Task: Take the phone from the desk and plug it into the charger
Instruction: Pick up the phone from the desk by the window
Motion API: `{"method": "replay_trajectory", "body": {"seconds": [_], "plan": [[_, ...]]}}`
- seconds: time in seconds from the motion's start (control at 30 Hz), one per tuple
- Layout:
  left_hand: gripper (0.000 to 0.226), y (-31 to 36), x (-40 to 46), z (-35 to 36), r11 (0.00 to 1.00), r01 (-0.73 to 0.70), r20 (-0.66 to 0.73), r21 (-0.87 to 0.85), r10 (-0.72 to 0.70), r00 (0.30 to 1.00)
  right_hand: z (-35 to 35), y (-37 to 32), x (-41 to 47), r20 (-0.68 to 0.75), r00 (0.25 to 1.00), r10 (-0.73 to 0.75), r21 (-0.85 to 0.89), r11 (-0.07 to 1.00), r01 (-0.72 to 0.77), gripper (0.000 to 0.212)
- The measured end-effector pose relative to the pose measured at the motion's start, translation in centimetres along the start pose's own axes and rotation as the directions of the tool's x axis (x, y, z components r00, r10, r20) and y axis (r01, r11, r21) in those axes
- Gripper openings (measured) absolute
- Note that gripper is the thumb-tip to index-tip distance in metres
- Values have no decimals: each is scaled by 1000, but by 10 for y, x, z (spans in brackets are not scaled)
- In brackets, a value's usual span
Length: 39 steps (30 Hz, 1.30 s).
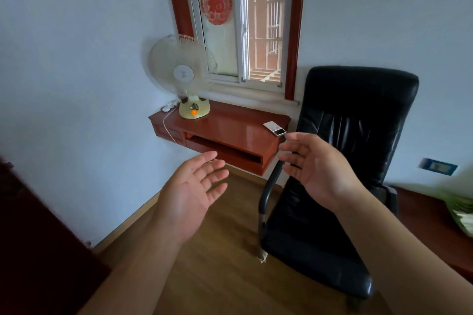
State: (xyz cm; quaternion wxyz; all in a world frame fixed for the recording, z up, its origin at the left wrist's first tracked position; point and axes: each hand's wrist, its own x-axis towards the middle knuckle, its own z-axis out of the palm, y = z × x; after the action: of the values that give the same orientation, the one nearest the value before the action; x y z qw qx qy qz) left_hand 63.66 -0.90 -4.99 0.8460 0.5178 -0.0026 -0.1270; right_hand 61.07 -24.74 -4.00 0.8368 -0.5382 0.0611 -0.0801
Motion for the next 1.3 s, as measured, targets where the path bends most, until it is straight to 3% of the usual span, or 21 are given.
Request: {"method": "replay_trajectory", "body": {"seconds": [0.47,0.73,0.9,1.3], "plan": [[26,5,184,-35,995,86,-35,-55,-88,995,10,28,170,-27,997,65,-30,997,-66,30],[42,8,347,-86,967,220,77,-126,-212,974,40,74,299,-221,971,88,-34,995,-98,27],[48,26,439,-107,955,287,187,-74,-269,945,60,84,368,-356,930,89,-11,995,-99,28],[39,2,579,-92,909,410,300,76,-414,860,34,105,455,-570,813,119,39,992,-117,22]]}}
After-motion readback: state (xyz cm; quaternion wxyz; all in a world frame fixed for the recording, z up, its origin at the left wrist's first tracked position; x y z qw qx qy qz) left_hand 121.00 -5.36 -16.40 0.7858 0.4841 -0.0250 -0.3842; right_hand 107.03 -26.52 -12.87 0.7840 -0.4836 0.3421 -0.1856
